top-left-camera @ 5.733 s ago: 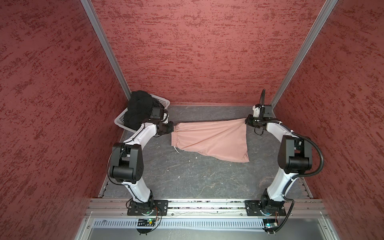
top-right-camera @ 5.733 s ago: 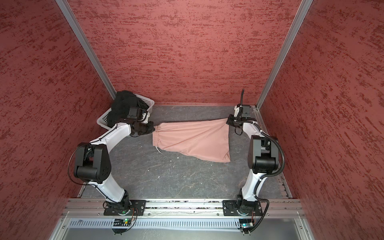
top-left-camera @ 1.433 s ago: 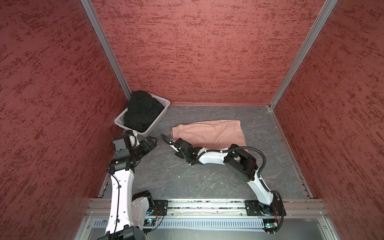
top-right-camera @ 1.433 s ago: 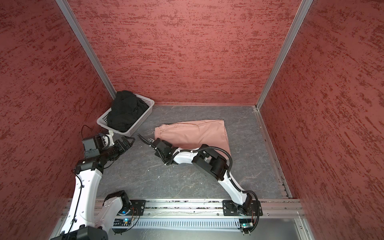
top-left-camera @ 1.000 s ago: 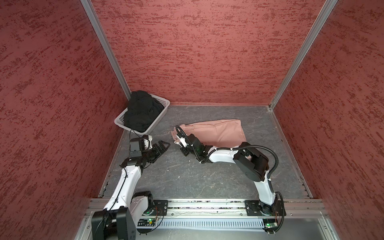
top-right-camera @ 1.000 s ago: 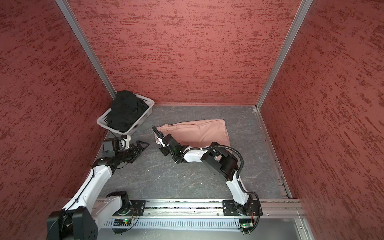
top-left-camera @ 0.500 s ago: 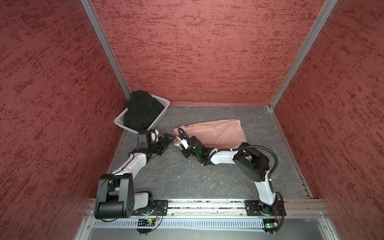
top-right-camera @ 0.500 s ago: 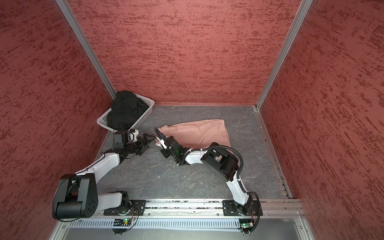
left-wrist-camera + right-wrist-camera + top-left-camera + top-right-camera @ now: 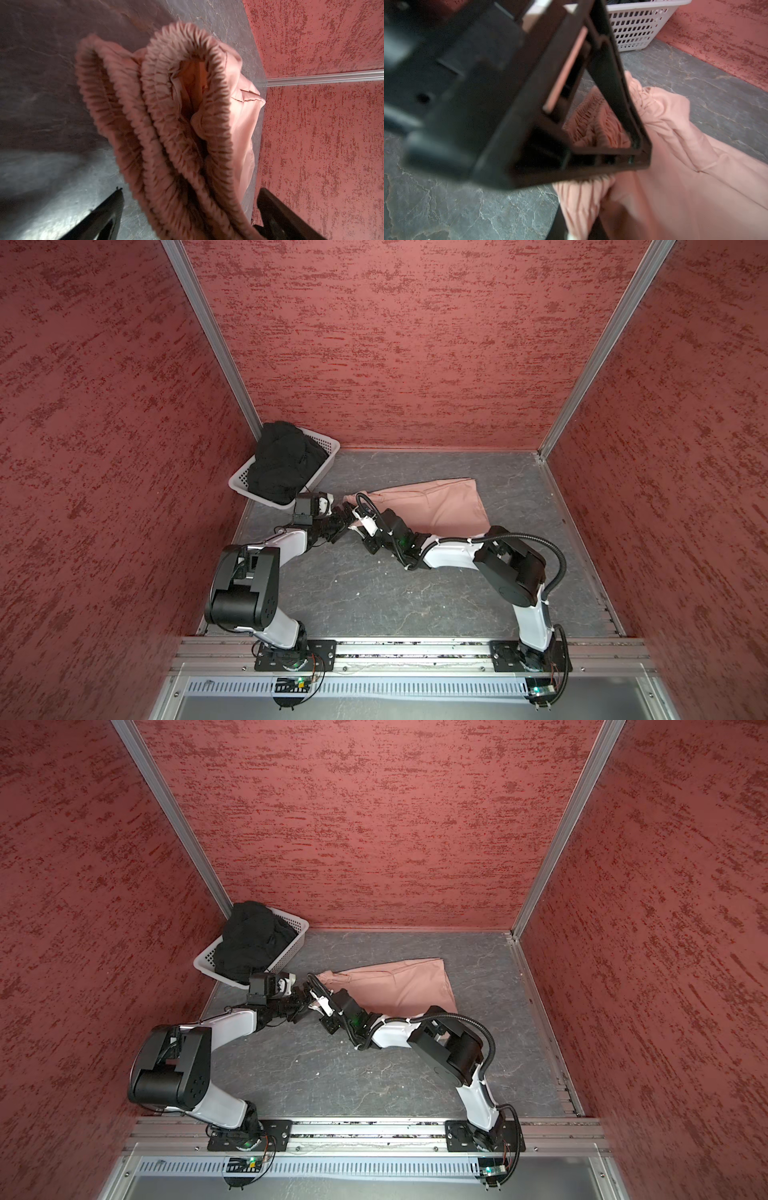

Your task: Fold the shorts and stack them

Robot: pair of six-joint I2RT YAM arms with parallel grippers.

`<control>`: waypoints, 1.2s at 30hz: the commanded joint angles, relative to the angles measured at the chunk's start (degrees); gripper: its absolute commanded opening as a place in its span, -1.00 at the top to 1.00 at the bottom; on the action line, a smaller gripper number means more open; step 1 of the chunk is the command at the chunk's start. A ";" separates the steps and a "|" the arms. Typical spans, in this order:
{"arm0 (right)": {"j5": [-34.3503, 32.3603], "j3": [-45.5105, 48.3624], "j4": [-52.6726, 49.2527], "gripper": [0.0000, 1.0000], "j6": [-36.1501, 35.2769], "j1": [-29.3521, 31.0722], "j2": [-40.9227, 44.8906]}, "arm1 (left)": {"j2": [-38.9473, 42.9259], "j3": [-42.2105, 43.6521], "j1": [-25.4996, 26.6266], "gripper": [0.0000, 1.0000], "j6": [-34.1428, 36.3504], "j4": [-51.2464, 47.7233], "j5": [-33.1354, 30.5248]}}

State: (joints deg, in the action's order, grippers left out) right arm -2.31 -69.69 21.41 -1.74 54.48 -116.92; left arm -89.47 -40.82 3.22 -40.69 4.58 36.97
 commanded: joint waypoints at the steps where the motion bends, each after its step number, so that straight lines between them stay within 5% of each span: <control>1: 0.30 -0.09 2.32 1.00 -1.57 0.88 1.44 | -0.81 -1.36 0.09 -1.00 1.33 0.46 -1.59; 8: -0.73 -1.17 0.94 1.00 -4.99 2.11 0.12 | -1.57 -2.17 0.20 -0.58 3.55 -1.85 -2.42; 14: -0.09 -0.12 -0.45 1.00 -4.85 3.00 1.61 | -2.35 -3.27 0.20 0.26 5.75 -4.16 -2.59; 16: 0.36 0.53 -1.01 0.51 -4.02 3.26 2.65 | -1.99 -3.95 0.24 0.56 7.16 -6.07 -3.09; 19: 1.71 2.50 -0.56 -0.09 -1.24 3.27 5.97 | -0.57 -5.45 0.54 0.71 10.03 -10.96 -4.57; 23: 2.82 4.58 -1.61 -0.24 4.69 2.88 11.07 | 2.79 -7.81 1.33 0.76 15.32 -20.49 -8.21; 26: 4.08 6.80 -3.30 -0.05 11.03 0.89 14.68 | 6.74 -8.46 1.33 0.78 17.90 -26.48 -10.50; 32: 4.85 6.91 -13.01 0.96 18.72 -5.94 13.03 | 13.93 -10.74 1.41 0.79 20.33 -38.11 -13.04; 36: 8.74 5.96 -14.05 1.00 23.04 -6.05 8.16 | 18.46 -13.91 1.69 0.79 21.59 -45.91 -16.56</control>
State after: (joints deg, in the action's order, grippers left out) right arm 2.85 -63.46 11.51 16.08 47.29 -105.67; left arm -73.71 -52.27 4.54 -21.78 -33.28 23.59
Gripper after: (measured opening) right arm 0.049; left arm 0.158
